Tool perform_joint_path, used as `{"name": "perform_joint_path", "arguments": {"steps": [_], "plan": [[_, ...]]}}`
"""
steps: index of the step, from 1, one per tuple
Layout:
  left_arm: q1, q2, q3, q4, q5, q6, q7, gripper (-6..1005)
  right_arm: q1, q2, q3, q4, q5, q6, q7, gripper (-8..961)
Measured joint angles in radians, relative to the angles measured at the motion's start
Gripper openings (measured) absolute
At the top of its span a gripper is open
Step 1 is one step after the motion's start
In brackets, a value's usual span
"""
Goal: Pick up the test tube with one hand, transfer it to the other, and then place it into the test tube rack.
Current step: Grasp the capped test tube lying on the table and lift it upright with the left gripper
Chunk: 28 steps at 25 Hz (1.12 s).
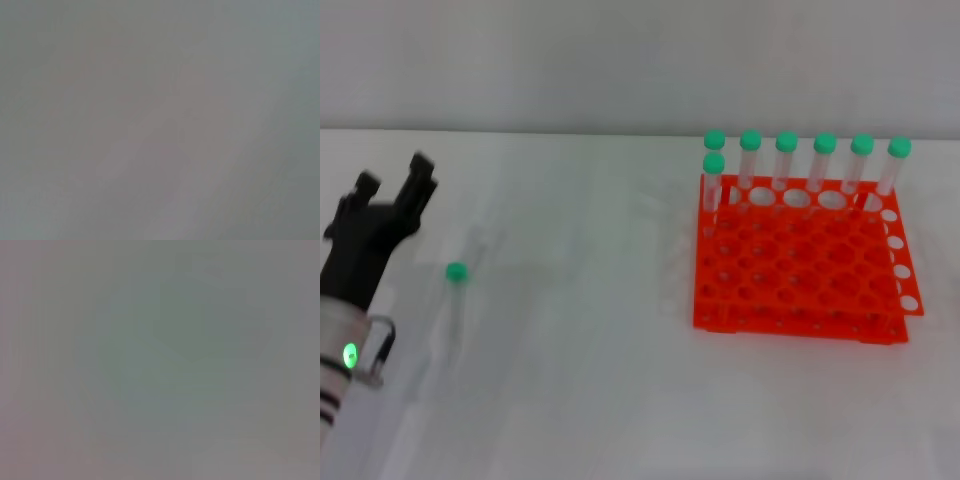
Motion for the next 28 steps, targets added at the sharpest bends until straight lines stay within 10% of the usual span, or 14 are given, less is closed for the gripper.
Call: {"name": "perform_joint_path", "arguments": {"steps": [15,20,28], "plan": [[-0.365,0.267,0.075,-0.507,0.504,-0.121,-1.133,858,0.019,-0.005,0.108,0.047,0.001,0.040,-0.005,843],[-0.418,0.295,0.300,-0.626,0.496,-0.060,-1.359,853,0.026,-0.007,0.109,0.049,0.001,0.043,-0.016,843],[-0.520,0.329,0.321,-0.860,0.849,0.205,-1.748,845,0.039,-0.008,0.119,0.050,0.001,0.087,-0.016,843]]}}
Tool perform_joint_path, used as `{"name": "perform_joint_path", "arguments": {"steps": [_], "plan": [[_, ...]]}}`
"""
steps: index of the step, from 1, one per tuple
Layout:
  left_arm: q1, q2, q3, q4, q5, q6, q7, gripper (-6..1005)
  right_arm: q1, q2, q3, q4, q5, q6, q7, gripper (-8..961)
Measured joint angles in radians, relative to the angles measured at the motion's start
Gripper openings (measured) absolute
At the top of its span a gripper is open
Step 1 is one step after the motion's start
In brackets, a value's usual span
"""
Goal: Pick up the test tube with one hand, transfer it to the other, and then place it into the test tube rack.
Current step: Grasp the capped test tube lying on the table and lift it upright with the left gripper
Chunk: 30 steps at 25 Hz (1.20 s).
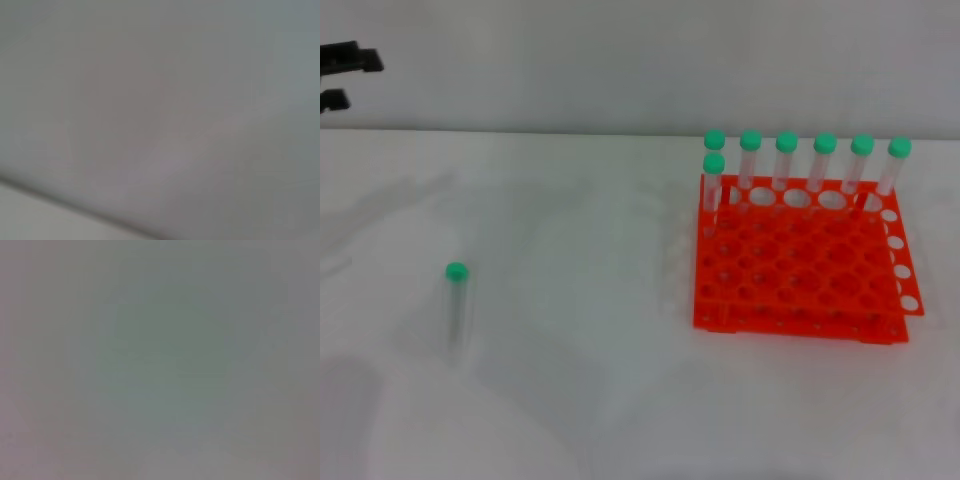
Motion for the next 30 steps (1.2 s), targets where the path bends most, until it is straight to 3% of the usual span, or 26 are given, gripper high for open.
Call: {"name": "perform_joint_path", "arguments": {"steps": [4,7,14,18,24,30], "plan": [[-0.040,0.018,0.002,-0.151,0.107,0.207,-0.121,841,0.014,-0.001,0.002,0.003,0.000,0.008,0.000,843],[-0.077,0.037,0.003,-0.202,0.201,0.288,-0.187,838,0.026,-0.001,0.002,0.011,0.000,0.010,0.000,843],[-0.193,0.108,0.004,-0.152,0.544,0.349,-0.274,831,0.037,0.001,0.002,0.014,-0.002,0.018,0.000,843],[-0.239,0.123,0.004,-0.108,0.674,0.352,-0.297,827,0.039,-0.001,0.002,0.014,0.000,0.031,0.000,843],[-0.266,0.119,0.005,-0.010,0.835,0.334,-0.338,821,0.042,0.001,0.002,0.013,0.000,0.032,0.000,843],[-0.287,0.068,0.005,0.045,0.977,0.290,-0.368,815,0.044,0.001,0.002,0.007,0.000,0.031,0.000,843]]}}
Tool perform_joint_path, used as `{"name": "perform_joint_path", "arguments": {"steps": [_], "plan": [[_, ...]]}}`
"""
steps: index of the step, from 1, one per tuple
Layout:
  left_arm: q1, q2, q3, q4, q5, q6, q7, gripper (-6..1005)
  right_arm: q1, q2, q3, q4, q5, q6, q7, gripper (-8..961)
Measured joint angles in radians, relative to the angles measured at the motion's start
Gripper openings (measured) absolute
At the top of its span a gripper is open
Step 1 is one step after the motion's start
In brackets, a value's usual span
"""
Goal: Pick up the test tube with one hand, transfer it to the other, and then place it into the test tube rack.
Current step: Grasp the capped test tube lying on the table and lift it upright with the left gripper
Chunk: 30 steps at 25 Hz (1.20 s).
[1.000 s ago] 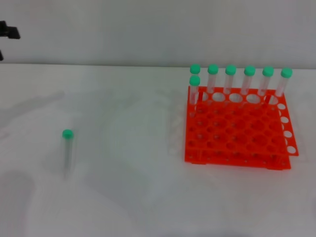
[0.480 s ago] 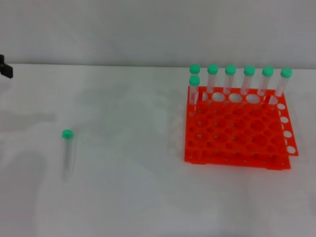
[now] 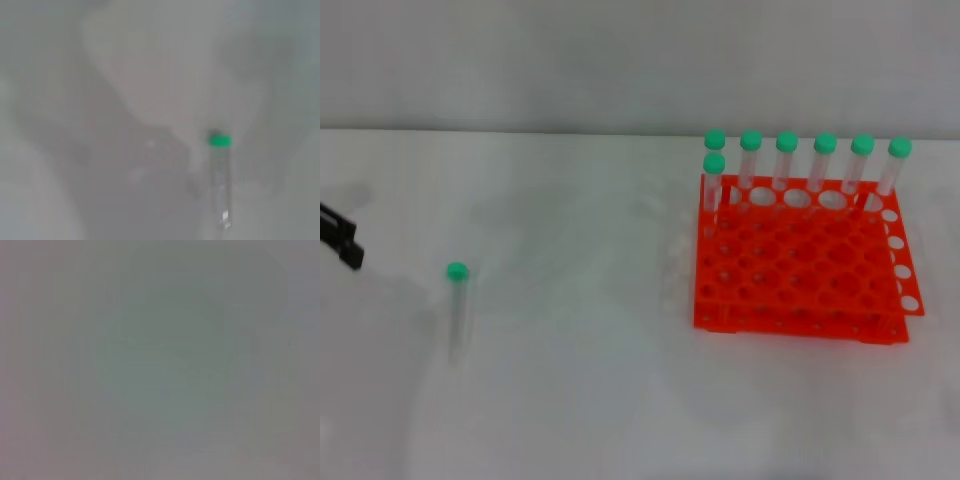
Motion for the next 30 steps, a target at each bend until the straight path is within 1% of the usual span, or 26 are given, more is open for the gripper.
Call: {"name": "perform_joint_path", "arguments": {"steps": [3,5,7,10,13,14,15,17,19,24,30], "plan": [[-0.008,-0.035,0.000,0.007,0.067,-0.053,-0.010,812,0.001,0.001,0.000,-0.001,0.000,0.000,0.000,843],[-0.010,-0.061,0.000,0.014,0.079,-0.100,-0.012,810,0.001,0.001,0.000,-0.002,0.000,0.000,0.000,843],[-0.009,-0.073,0.000,0.039,0.076,-0.134,-0.020,808,0.001,0.002,0.000,-0.002,0.000,0.001,0.000,843],[-0.001,-0.085,-0.001,0.118,0.066,-0.202,-0.057,805,0.001,0.003,0.000,-0.002,0.000,0.001,-0.001,843],[0.001,-0.091,-0.002,0.161,0.065,-0.231,-0.077,802,0.001,0.004,0.000,-0.004,0.000,-0.003,-0.001,843],[-0.001,-0.109,-0.002,0.202,0.089,-0.260,-0.106,801,0.001,0.004,0.000,-0.004,-0.001,-0.004,-0.001,843],[-0.001,-0.112,-0.002,0.202,0.093,-0.262,-0.108,800,0.001,0.004,0.000,-0.005,-0.001,-0.004,-0.001,843],[-0.009,-0.133,-0.002,0.205,0.131,-0.285,-0.122,798,0.001,0.004,0.000,-0.007,-0.002,-0.005,-0.001,843],[-0.012,-0.149,-0.002,0.208,0.161,-0.311,-0.136,796,0.000,0.005,0.000,-0.008,-0.006,-0.006,-0.001,843],[-0.007,-0.171,-0.002,0.214,0.166,-0.350,-0.140,791,0.000,0.005,0.000,-0.008,-0.008,-0.008,-0.001,843],[-0.001,-0.187,-0.002,0.247,0.152,-0.391,-0.141,785,0.001,0.005,-0.001,-0.008,-0.008,-0.008,-0.001,843]]}}
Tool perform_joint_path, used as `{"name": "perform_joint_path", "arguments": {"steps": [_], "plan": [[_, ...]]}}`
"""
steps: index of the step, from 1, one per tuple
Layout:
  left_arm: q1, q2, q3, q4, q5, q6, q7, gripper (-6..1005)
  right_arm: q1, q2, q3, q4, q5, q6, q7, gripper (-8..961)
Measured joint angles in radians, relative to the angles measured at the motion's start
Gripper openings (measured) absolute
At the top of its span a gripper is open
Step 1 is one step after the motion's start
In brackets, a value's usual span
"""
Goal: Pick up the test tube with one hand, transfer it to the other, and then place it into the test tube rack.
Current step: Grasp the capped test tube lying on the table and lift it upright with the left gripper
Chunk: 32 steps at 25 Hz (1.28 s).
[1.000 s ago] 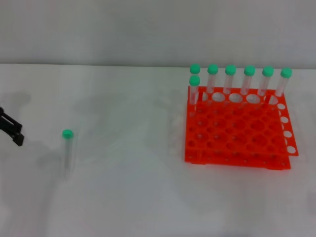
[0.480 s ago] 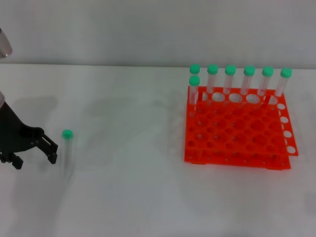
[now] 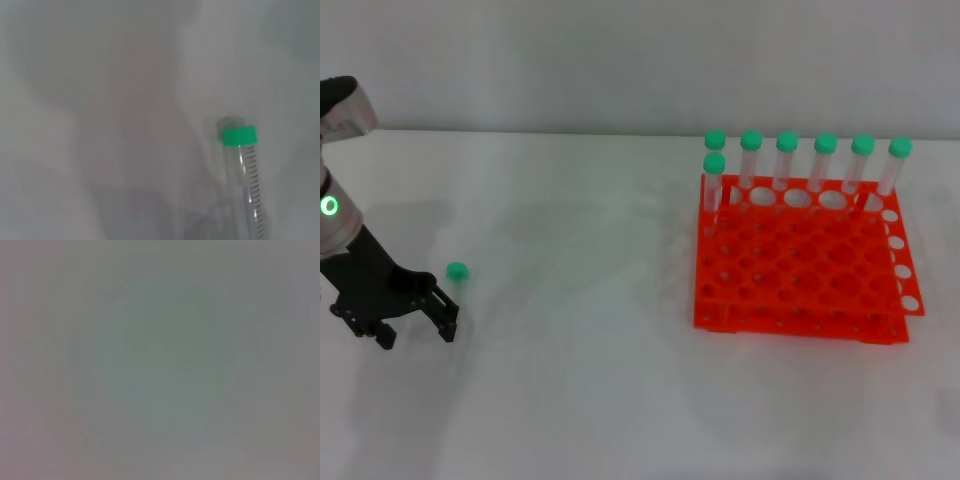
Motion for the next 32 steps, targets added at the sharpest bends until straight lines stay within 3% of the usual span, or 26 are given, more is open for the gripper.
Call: {"name": "perform_joint_path", "arguments": {"steps": [8,29,32], "plan": [[-0.008,-0.023,0.000,0.006,0.000,-0.050,-0.005,751,0.001,-0.001,-0.001,-0.001,0.000,-0.002,0.000,843],[-0.007,-0.045,-0.002,0.048,-0.020,-0.098,-0.025,720,-0.003,-0.003,0.001,0.009,0.005,-0.002,0.000,842],[-0.007,-0.046,-0.002,0.048,-0.017,-0.098,-0.025,616,-0.007,-0.003,0.001,0.007,0.006,-0.002,0.000,842]]}}
